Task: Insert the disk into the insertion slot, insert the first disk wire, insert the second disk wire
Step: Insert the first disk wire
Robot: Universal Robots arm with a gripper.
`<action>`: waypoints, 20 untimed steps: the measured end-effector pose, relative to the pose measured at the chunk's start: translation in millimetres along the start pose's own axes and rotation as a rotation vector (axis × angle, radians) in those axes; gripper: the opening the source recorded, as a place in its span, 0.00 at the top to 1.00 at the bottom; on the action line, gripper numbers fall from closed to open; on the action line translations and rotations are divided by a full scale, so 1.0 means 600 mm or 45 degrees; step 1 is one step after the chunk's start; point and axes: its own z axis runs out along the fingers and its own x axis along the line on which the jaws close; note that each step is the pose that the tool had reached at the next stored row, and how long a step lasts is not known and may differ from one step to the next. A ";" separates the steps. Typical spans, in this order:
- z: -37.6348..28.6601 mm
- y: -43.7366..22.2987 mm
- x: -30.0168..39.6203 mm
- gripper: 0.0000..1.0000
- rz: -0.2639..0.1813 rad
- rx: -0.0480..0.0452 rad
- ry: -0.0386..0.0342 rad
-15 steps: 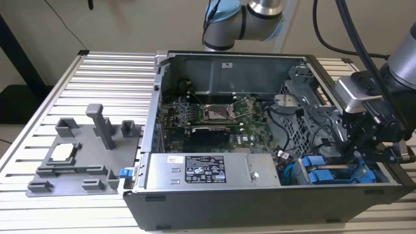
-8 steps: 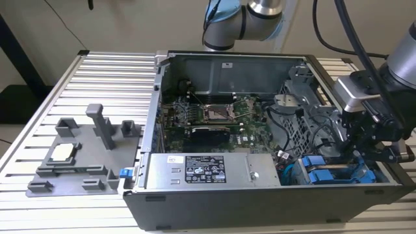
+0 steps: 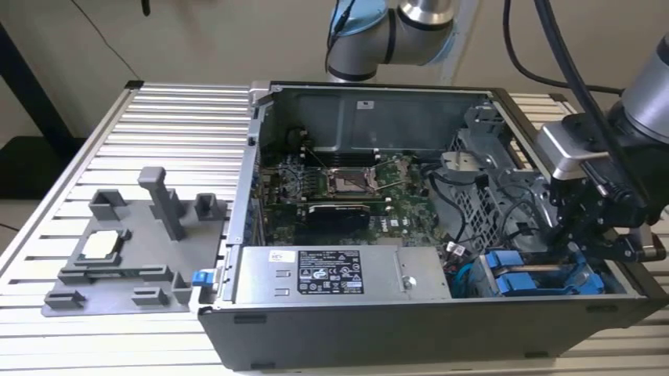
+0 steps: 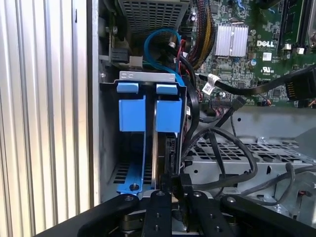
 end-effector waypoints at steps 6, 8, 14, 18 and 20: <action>0.000 -0.002 0.005 0.81 0.016 -0.012 0.0009; 0.000 -0.002 0.005 0.81 0.018 -0.013 0.0011; 0.002 -0.002 0.005 0.81 0.021 -0.013 0.0022; 0.002 -0.002 0.005 0.81 0.023 -0.014 0.0012; -0.006 -0.003 0.005 0.81 0.025 -0.018 -0.0007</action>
